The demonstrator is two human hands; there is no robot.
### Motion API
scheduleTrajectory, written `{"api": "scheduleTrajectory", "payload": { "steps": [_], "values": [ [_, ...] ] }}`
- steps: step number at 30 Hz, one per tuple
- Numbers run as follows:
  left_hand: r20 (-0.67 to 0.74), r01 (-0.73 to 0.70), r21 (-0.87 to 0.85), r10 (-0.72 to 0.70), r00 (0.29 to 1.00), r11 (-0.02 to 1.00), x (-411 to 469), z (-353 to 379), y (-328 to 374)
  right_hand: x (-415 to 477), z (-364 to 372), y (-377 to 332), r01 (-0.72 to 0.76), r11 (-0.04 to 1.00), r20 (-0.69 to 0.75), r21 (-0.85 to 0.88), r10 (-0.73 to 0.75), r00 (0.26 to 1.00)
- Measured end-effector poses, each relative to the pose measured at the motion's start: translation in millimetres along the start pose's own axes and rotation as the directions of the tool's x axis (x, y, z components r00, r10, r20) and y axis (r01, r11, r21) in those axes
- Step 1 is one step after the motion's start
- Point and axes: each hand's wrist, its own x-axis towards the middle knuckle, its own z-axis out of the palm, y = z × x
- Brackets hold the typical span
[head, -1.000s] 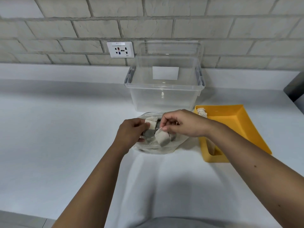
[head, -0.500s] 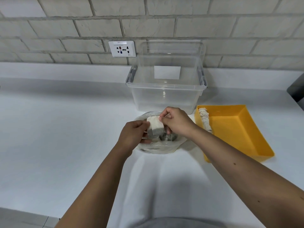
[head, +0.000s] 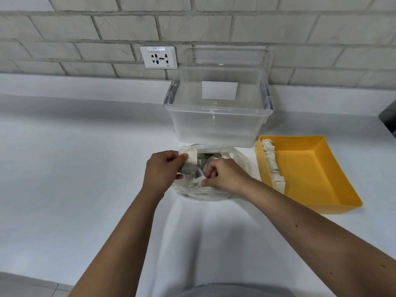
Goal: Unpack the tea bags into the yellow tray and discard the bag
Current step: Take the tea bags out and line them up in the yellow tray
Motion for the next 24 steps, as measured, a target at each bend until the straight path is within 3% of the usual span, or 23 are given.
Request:
{"api": "scheduleTrajectory", "payload": {
  "steps": [4,7,10,13,16,24],
  "values": [
    [0.016,-0.002,0.005,0.002,1.000,1.000,-1,3,0,1,2,-1,0.032,0.996,-0.010,-0.080,-0.033,0.999],
    [0.019,-0.008,0.021,0.008,1.000,1.000,-1,2,1,-5,-14,-2,0.057,0.998,-0.065,-0.005,-0.057,0.996],
    [0.025,-0.011,0.027,0.010,1.000,1.000,0,1,3,-17,-39,-1,0.049,0.974,-0.107,0.220,-0.026,0.994],
    [0.038,-0.012,0.022,0.012,0.999,1.000,-2,4,5,-31,-61,3,0.016,0.871,-0.074,0.492,0.024,0.997],
    [0.067,-0.009,0.010,0.008,0.998,1.000,-9,14,9,-45,-74,7,-0.015,0.768,-0.022,0.641,0.038,0.999],
    [0.263,0.000,-0.088,0.024,0.964,0.996,-34,49,29,-77,-93,15,0.006,0.793,-0.074,0.610,0.050,0.996]
  ]
}}
